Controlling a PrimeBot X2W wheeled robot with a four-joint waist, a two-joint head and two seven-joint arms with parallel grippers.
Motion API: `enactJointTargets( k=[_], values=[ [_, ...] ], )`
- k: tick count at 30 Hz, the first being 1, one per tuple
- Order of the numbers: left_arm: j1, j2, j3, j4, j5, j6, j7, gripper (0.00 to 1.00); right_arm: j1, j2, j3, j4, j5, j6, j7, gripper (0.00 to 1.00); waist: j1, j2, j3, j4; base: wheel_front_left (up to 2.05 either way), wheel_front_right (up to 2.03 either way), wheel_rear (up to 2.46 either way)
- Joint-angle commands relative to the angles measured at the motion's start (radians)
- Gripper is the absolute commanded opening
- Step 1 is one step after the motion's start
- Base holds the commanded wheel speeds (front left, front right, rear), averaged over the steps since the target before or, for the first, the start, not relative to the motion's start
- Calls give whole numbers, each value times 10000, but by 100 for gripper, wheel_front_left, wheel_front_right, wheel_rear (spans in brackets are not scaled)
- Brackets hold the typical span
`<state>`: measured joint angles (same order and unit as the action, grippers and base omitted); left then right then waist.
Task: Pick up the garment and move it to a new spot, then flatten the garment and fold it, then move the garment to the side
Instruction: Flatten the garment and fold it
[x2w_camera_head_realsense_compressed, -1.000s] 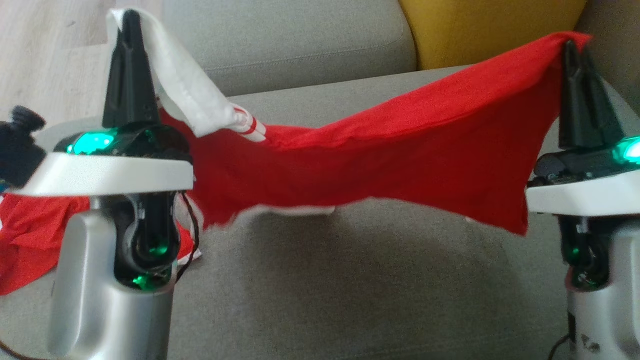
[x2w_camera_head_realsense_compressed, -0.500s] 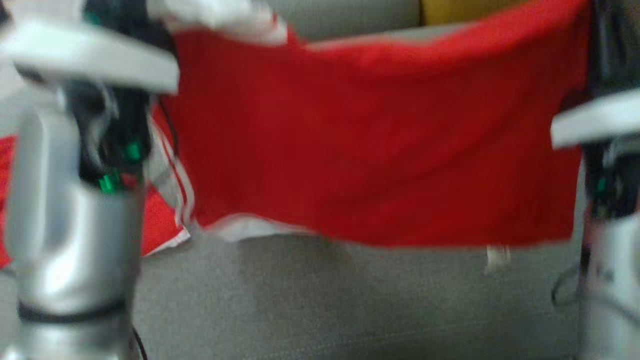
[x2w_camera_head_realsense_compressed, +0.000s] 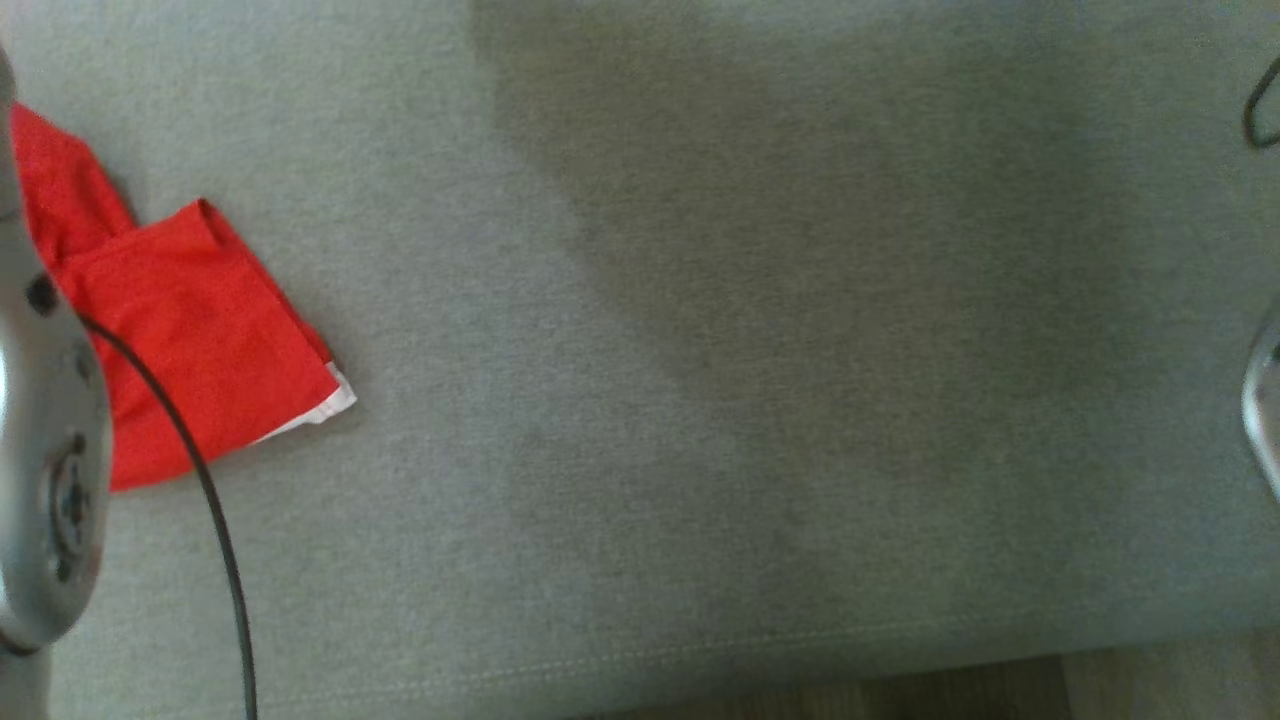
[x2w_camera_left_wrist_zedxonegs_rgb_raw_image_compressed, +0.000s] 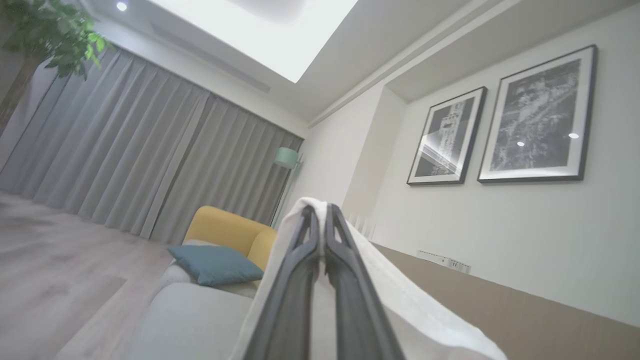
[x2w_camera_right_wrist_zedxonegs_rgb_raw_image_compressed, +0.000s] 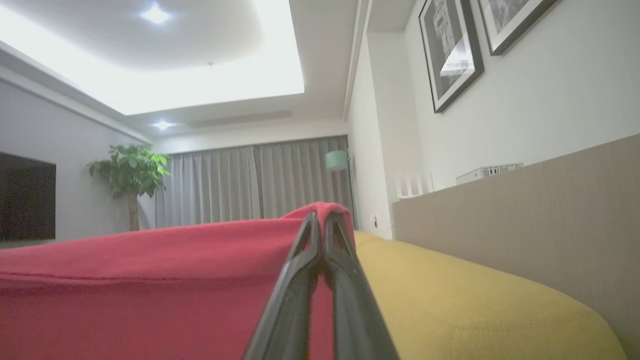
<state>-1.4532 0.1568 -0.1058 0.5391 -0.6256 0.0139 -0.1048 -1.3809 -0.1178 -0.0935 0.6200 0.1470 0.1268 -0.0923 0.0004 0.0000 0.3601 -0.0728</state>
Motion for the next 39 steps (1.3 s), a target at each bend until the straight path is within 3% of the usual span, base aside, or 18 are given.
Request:
enactJointTargets(
  k=[1,7,16,24,39],
  values=[
    [-630,508,-12,-9,281,-344,-340,0,-664,-5,-94,249,-65,39,-751,0,-4,0,219,194,0,0,0],
    [-582,41,-604,1254,500,-923,-1122,0,-1107,-32,-898,2435,356,39,-1627,0,-4,0,444,634,0,0,0],
    [2312,-105,-1451,2194,544,-1356,-1457,0,1175,-46,-974,5114,739,39,-1472,0,-4,0,115,794,0,0,0],
    [5791,916,-2978,1645,179,-1441,-1109,0,3133,-258,145,6090,760,39,-1081,0,-4,0,-739,814,0,0,0],
    [9259,2446,-4311,-1114,-459,-1420,101,0,5372,-1191,2945,5886,1304,39,572,0,-4,0,-2101,749,0,0,0]
  ],
)
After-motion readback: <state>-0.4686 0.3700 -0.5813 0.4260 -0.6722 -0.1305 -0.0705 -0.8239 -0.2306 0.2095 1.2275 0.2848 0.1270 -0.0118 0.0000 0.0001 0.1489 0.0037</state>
